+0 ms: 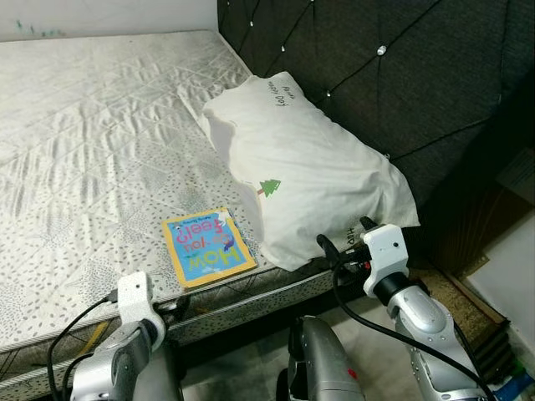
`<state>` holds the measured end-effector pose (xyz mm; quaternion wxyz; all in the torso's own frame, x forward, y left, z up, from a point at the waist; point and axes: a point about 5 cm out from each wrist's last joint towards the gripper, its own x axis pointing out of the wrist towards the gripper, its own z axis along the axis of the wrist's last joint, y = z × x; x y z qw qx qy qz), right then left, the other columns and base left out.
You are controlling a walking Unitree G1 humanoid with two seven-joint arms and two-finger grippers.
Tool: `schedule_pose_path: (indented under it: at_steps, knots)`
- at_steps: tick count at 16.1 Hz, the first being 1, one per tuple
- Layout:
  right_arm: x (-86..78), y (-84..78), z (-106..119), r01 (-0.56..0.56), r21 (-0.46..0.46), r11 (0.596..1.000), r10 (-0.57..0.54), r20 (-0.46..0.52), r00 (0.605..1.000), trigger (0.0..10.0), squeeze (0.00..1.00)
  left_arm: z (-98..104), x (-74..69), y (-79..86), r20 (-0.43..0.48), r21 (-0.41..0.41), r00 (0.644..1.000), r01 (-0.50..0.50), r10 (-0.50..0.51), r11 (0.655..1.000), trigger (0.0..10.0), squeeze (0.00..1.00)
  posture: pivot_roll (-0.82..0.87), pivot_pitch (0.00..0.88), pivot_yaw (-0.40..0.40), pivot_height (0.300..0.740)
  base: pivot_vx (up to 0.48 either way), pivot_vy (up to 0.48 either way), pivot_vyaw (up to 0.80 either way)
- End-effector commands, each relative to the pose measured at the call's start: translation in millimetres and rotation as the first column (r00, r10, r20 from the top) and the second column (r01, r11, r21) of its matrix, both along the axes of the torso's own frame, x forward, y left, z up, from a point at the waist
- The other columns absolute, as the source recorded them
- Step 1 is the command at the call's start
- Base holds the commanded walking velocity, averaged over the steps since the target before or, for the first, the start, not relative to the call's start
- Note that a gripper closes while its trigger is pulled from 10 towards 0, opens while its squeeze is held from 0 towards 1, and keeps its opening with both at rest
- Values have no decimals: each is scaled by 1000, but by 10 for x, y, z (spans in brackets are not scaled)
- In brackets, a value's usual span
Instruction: Clean up the room
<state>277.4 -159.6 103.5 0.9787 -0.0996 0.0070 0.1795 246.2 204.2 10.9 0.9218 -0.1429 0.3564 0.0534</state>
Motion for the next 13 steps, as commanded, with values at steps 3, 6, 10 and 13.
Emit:
schedule_pose_path:
  at_steps: [3, 6, 10, 13]
  knots:
    - [-7, -51, 15, 15, -9, 1000, -15, 10, 1000, 10000, 0, -18, 38, 71, -12, 38, 1000, -15, 16, 999, 10000, 1000, -55, 87, -89, 571, 0, 0, 0]
    - [-4, -57, 15, 14, -13, 1000, -14, 10, 1000, 10000, 0, 43, 119, 70, 21, 45, 999, -25, 25, 999, 10000, 1000, -55, 87, -89, 571, 0, 0, 0]
    - [-9, -50, 13, 13, -15, 1000, -13, 9, 1000, 10000, 0, 2, 198, 143, 15, 54, 999, -39, 39, 998, 10000, 1000, -66, 91, -89, 571, 0, 0, 0]
    - [-16, -40, 11, 12, -13, 1000, -12, 9, 1000, 10000, 0, 9, 310, 223, 18, 68, 998, -61, 60, 996, 10000, 1000, -74, 89, -88, 571, 0, 0, 0]
